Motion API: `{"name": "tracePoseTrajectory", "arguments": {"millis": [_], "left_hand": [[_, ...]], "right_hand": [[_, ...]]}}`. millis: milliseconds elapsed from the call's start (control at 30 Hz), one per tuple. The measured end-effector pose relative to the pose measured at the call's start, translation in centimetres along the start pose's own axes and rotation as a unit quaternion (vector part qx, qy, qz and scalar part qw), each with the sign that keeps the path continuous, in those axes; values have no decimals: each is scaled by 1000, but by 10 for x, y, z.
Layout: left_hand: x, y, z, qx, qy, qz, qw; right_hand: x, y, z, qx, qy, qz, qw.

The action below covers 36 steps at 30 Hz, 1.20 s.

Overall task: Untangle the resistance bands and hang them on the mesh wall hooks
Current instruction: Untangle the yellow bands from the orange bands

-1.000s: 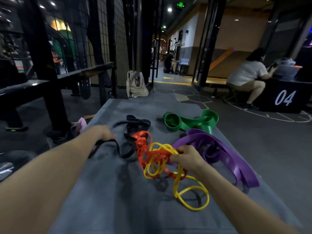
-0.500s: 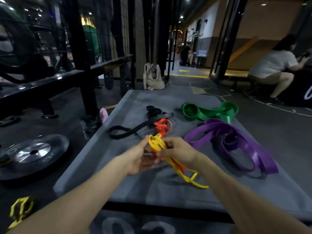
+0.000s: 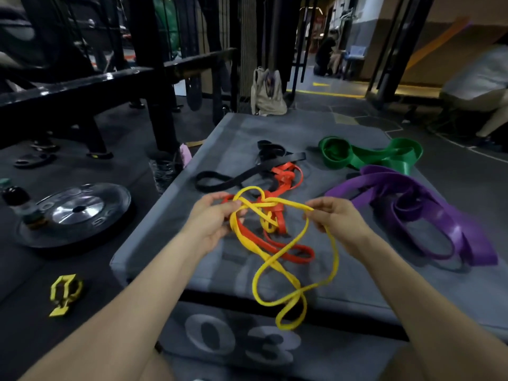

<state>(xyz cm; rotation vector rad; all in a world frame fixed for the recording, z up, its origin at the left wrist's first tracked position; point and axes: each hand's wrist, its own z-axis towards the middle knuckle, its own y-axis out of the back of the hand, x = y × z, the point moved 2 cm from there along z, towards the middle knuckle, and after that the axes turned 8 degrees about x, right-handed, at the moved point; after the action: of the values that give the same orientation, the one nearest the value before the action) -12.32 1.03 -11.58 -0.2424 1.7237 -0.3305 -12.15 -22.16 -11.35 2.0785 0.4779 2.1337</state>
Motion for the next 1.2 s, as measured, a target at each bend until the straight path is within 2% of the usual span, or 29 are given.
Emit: {"name": "tracePoseTrajectory", "arguments": {"millis": [100, 167, 200, 233, 300, 333, 367, 467, 567, 667, 767, 867, 933, 1067, 1133, 1200], "left_hand": [[-4, 0, 0, -27, -36, 29, 999], [-7, 6, 4, -48, -85, 102, 990], [-8, 11, 6, -54, -118, 161, 978], [-10, 16, 8, -58, -156, 240, 956], [-13, 22, 9, -49, -207, 418, 883], [-12, 24, 9, -49, -214, 478, 850], [-11, 25, 8, -46, -211, 501, 838], [-7, 29, 7, -38, -162, 480, 861], [-8, 37, 10, -57, -97, 472, 874], [-6, 42, 8, -59, -72, 447, 890], [1, 42, 8, -70, -87, 514, 851], [0, 26, 4, -55, -168, 554, 814], [2, 12, 4, -21, -217, 554, 803], [10, -12, 11, 20, -261, 476, 840], [12, -18, 17, 45, -232, 451, 861], [12, -24, 18, 97, -174, 397, 896]], "right_hand": [[0, -6, 3, -6, -41, 25, 999], [3, -7, 4, -16, -78, 116, 990], [4, -4, 3, -22, -76, 117, 990], [3, 2, 4, -40, -63, 64, 995], [-2, 16, 5, -90, -27, -107, 990], [-1, 22, 3, -117, -9, -188, 975], [-1, 25, 1, -128, 0, -226, 966], [0, 20, -2, -95, 18, -221, 970], [4, 11, -4, -50, 10, -262, 964], [7, 5, -7, -18, 1, -266, 964], [12, 0, -8, 4, 20, -274, 962], [18, -5, -6, 1, 58, -283, 957], [22, -7, -4, -21, 75, -267, 960], [29, -12, -1, -84, 127, -255, 955], [31, -11, 3, -113, 134, -255, 951], [31, -9, 5, -123, 134, -254, 950]]}}
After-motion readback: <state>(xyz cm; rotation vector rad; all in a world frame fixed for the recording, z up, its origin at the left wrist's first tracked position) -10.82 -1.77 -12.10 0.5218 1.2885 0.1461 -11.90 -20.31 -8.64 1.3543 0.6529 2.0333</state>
